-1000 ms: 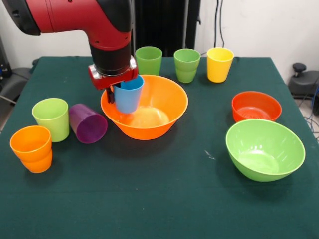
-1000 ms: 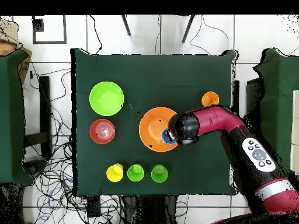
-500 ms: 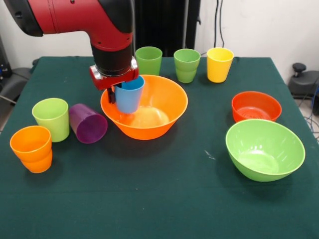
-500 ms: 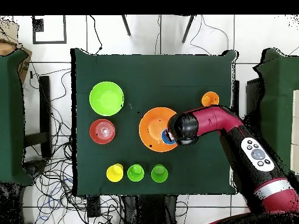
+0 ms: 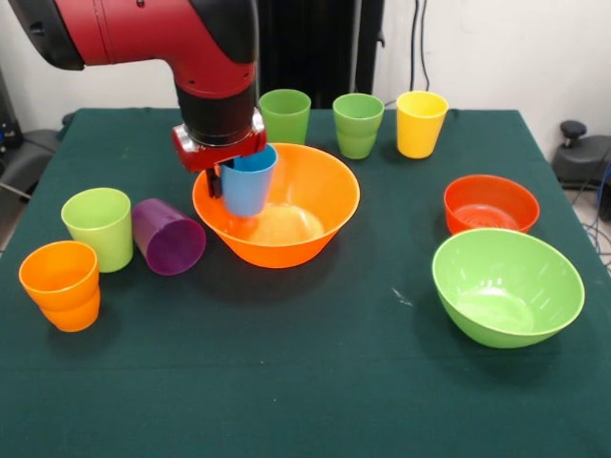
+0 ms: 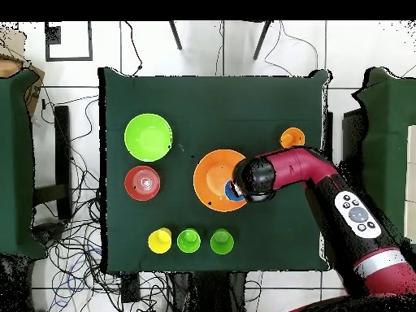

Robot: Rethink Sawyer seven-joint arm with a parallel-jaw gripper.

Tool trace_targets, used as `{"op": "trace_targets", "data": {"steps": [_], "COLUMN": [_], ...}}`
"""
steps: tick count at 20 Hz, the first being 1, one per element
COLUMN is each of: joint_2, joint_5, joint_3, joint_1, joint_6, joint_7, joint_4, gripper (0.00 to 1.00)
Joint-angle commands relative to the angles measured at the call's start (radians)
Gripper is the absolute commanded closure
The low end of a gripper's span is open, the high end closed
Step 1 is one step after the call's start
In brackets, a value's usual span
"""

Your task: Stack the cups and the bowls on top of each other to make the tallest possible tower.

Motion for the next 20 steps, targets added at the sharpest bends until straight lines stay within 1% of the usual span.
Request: {"op": "trace_targets", "data": {"steps": [1,5,9,17,20], "joint_2": [0.009,0.001,-0.010,0.000,0.018], "joint_5": [-0.076,-0.080,-0.073,-0.043,-0.022], "joint_3": [-0.046,-0.055,-0.059,-0.049,-0.030], "joint_1": [0.074,0.100,0.106,0.092,0.070], "joint_6": [-0.020,-0.024,-0.026,-0.037,-0.048], "joint_7": [-0.153,-0.131,-0.130,-0.146,-0.168], "joint_4": [-0.031,-0.036,-0.033,-0.007,0.009], "gripper": [1.00,1.00,1.00,1.00,1.00]}}
